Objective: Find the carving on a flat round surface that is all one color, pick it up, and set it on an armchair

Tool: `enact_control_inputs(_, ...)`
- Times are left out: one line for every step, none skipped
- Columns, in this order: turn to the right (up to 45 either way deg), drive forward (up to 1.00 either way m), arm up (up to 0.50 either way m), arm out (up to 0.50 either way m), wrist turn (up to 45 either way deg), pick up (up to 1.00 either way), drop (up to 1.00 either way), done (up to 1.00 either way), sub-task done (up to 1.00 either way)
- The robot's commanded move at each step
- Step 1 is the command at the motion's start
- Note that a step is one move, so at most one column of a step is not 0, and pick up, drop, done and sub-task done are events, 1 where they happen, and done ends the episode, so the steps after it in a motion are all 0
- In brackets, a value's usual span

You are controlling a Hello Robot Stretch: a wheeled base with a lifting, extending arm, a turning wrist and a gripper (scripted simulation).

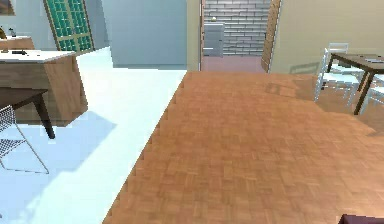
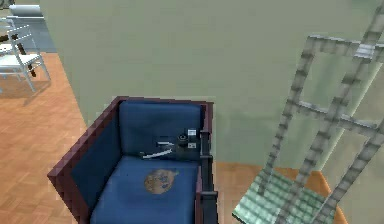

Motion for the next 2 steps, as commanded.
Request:
enact_control_inputs(0.0, 0.00, 0.00, -0.08, 0.0, 0.00, 0.00, 0.00, 0.00)
enact_control_inputs(0.0, 0.00, 0.00, 0.00, 0.0, 0.00, 0.00, 1.00, 0.00)
